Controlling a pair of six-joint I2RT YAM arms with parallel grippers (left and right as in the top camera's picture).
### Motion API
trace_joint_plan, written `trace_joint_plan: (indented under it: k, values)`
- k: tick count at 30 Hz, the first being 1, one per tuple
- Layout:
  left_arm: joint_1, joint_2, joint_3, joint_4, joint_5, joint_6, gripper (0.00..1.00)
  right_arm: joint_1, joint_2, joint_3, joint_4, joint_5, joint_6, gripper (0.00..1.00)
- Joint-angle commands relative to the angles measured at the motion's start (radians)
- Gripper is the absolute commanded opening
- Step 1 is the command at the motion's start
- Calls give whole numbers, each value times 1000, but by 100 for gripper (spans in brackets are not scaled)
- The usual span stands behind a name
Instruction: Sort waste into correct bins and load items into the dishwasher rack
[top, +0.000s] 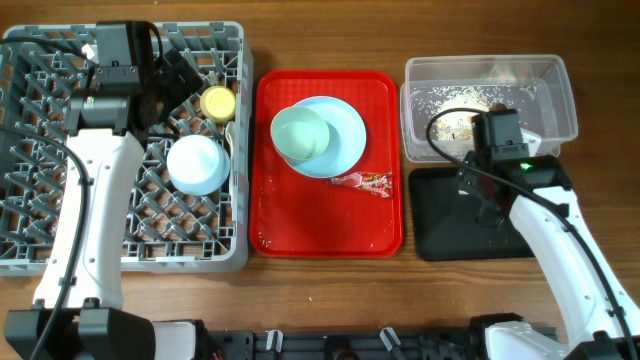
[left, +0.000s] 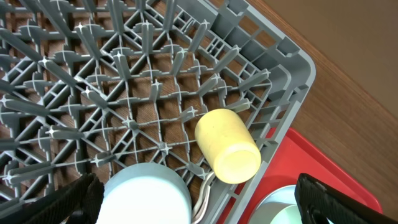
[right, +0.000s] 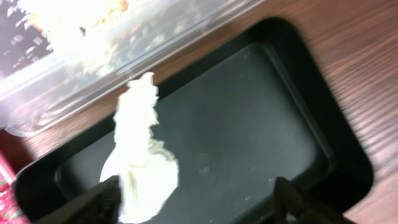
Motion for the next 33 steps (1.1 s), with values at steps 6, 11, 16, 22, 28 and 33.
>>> trace_joint_plan:
  k: [6,11,16,22,28,33]
  values:
    - [3,-9,12,2,-5,8,100,-26,-5,11,42,-259,-111,78]
    - [3,-9,12,2,-5,8,100,-83,8,3,97,-145,-42,86]
    - [3,-9,12,2,-5,8,100,-158,6,38,12,-359,-36,80]
    - [3,-9,12,2,-5,8,100,-177,-3,42,21,-725,-238,66]
    - [3,-9,12,2,-5,8,100,-163,3,27,14,-923,-309,38]
    - [3,-9,11,2,-5,8,100,-29,5,13,16,-920,-346,4]
